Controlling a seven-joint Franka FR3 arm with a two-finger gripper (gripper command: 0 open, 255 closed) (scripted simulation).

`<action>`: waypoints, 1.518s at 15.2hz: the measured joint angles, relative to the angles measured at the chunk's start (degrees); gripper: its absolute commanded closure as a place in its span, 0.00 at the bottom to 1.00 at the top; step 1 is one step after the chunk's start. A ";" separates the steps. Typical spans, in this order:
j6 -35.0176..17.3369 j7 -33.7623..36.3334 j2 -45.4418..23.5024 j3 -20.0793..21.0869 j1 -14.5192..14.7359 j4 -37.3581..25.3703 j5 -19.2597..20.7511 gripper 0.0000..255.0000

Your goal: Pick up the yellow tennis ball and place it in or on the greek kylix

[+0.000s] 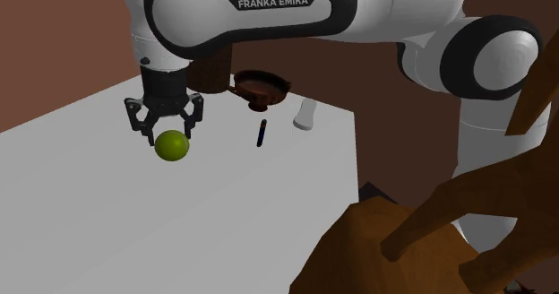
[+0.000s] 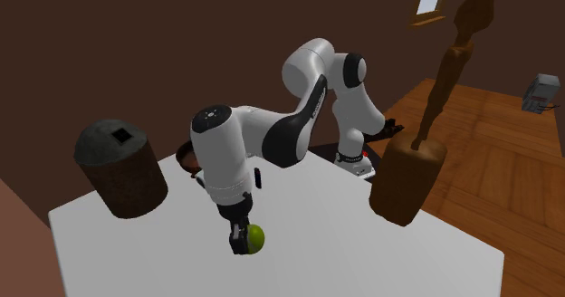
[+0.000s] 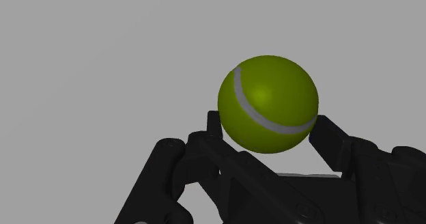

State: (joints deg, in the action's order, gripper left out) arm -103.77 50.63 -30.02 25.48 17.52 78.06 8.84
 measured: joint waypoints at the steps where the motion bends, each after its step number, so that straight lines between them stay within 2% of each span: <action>1: 0.82 0.04 0.23 0.08 0.08 -0.61 -0.09 1.00; 12: 9.29 0.11 0.24 0.35 1.21 -9.24 -0.20 1.00; 17: 14.00 0.16 -1.18 0.28 2.36 -15.41 0.26 1.00; 18: 14.02 0.16 -1.16 0.28 2.36 -15.43 0.26 0.00; 19: 14.01 0.16 -1.18 0.28 2.36 -15.43 0.26 0.00; 20: 11.28 0.80 1.51 0.36 1.59 -10.55 0.35 0.00; 23: -4.41 5.31 12.96 0.54 -0.01 10.34 2.55 0.00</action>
State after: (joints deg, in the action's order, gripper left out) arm -108.18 55.94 -17.05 26.01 17.51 88.41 11.40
